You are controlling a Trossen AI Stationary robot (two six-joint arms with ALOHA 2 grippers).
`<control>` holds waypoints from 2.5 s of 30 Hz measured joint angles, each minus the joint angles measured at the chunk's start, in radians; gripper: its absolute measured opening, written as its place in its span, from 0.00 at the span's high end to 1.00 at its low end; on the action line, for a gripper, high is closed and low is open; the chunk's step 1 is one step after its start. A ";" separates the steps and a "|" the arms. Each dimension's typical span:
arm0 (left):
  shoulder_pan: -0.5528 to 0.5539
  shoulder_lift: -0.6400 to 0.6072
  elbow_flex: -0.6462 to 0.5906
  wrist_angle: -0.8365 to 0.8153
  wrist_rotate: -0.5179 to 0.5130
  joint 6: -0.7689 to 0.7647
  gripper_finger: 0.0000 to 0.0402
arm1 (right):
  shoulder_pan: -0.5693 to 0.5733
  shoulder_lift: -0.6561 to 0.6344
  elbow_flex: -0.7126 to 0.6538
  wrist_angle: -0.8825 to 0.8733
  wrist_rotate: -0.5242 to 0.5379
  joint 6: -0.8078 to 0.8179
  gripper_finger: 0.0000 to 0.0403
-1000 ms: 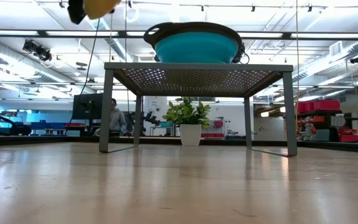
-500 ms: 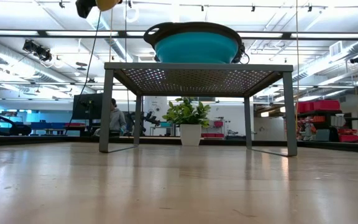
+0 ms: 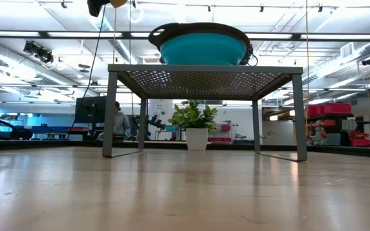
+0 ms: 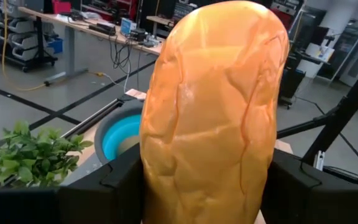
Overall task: Pick & Place Fruit
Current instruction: Put the mango into the strainer bowl on the shelf
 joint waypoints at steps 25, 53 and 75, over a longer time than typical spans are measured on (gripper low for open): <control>0.123 0.048 0.210 -0.101 0.052 0.161 0.40 | 0.000 0.000 0.000 -0.001 0.000 -0.004 1.00; 0.130 0.316 0.228 -0.012 0.183 0.119 0.40 | 0.000 0.000 0.000 -0.023 0.000 -0.004 1.00; 0.142 0.315 0.261 0.025 0.180 0.101 0.40 | 0.000 0.000 0.000 -0.023 0.000 -0.004 1.00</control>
